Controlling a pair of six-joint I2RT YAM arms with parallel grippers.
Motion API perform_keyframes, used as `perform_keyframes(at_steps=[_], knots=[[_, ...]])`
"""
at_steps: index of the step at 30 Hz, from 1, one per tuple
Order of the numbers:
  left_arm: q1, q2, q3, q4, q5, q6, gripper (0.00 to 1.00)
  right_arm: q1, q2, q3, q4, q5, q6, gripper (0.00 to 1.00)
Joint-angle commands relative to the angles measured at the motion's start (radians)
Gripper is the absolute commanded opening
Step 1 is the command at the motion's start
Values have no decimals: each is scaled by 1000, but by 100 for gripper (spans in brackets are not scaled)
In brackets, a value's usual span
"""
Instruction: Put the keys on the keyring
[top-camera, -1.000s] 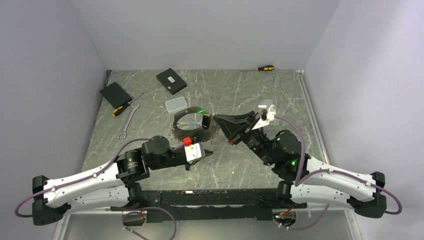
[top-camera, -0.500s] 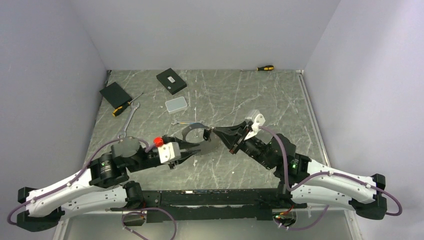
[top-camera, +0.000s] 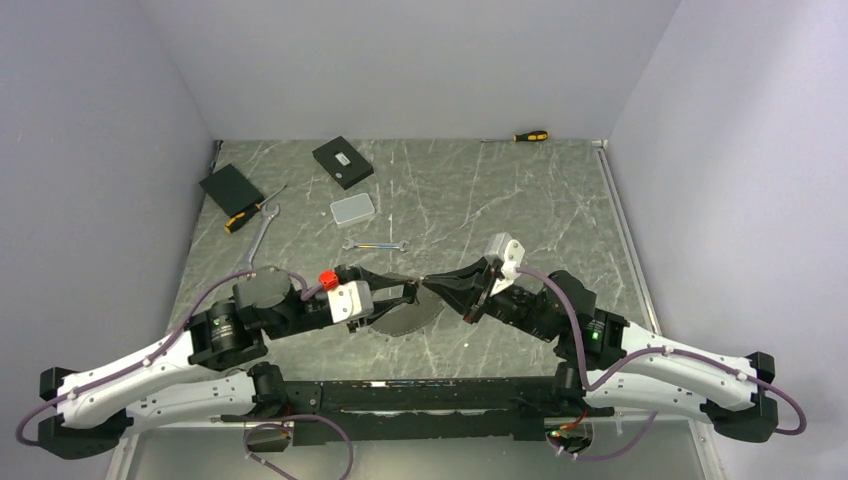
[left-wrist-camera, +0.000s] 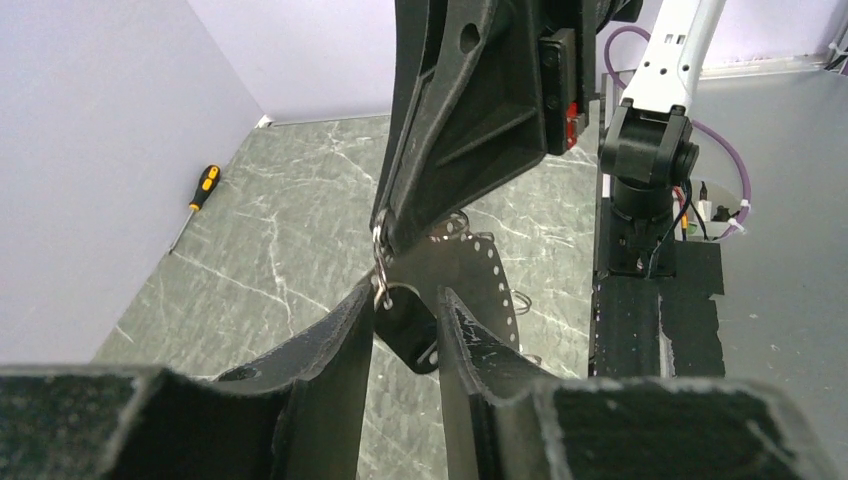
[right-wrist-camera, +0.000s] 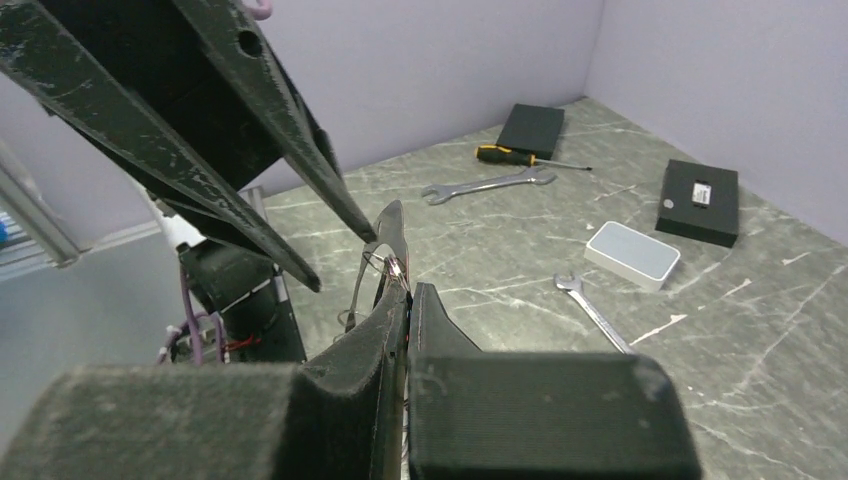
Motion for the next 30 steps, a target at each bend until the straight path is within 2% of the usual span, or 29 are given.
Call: perform_keyframes(at_steps=[1, 12, 18, 25, 29, 30], knots=[[-5, 17, -8, 108, 31, 25, 34, 0, -2, 4, 53, -60, -4, 0], [-5, 38, -43, 131, 31, 11, 26, 0, -3, -5, 75, -81, 1, 0], [-5, 45, -46, 129, 20, 9, 31, -1, -7, -8, 85, -133, 4, 0], [-5, 40, -56, 121, -3, 7, 29, 0, -7, -6, 88, -163, 1, 0], [-5, 44, -57, 117, 0, 8, 14, 0, 3, -1, 85, -175, 2, 0], [-5, 45, -57, 115, 2, 10, 8, 0, 4, 0, 86, -173, 2, 0]])
